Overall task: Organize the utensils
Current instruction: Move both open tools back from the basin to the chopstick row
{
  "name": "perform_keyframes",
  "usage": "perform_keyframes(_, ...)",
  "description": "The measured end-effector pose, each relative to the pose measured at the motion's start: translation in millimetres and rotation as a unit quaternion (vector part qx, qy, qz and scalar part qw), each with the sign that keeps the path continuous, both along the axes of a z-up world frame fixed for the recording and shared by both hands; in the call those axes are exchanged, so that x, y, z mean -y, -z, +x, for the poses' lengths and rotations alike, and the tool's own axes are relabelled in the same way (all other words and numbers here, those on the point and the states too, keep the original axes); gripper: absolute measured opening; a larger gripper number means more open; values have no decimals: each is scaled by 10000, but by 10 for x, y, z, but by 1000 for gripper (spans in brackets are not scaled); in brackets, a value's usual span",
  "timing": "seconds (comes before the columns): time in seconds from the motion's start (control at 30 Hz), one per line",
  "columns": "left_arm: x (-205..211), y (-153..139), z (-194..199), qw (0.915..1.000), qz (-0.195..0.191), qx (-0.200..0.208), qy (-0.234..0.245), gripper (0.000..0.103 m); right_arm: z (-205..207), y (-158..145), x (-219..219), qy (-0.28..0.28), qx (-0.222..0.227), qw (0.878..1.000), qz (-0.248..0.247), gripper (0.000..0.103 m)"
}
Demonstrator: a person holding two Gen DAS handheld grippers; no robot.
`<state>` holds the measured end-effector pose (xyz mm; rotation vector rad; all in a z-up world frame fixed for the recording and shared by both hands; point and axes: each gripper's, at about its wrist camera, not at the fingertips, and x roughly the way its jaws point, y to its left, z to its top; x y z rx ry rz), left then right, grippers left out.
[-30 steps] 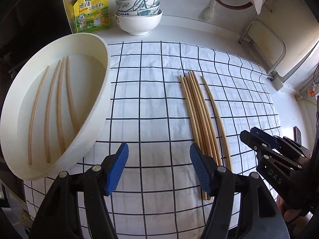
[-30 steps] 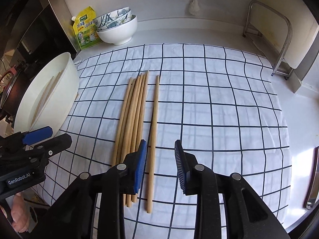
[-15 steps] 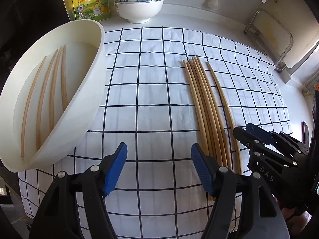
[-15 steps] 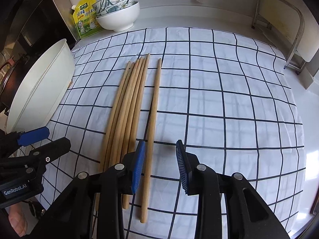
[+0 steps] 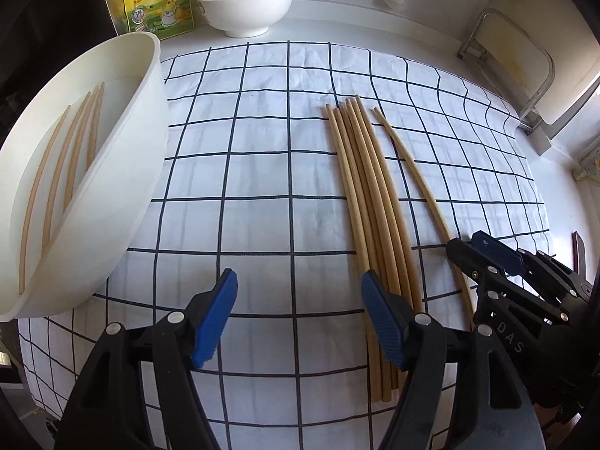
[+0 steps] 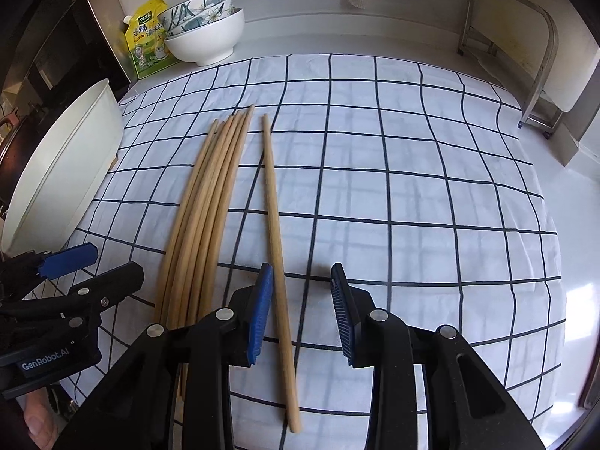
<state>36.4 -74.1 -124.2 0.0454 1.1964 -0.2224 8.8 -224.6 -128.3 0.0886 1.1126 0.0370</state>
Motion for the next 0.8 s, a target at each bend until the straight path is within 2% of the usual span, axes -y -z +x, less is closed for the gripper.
perform_keyframes(0.17,81,77,46,10000,41,-16,-36,68,-37,0,151,111,17,9999,37,31)
perform_keyframes(0.47,88,114,78,9997,192,85,-115,71,-89,-45,178,47,107,9998,180,31)
perform_keyframes(0.57,81,115,69,9993,313,136,-120,71,-68,-41,150,-17,113,9998,188,32)
perform_keyframes(0.63,78,141,65,9984,534,98,-140,71,-56,-41,135,-50,118,9997,184,32)
perform_keyframes(0.8,-19,139,22,9979,608,91,-223,74,-12,-33,113,-129,116,9997,178,33)
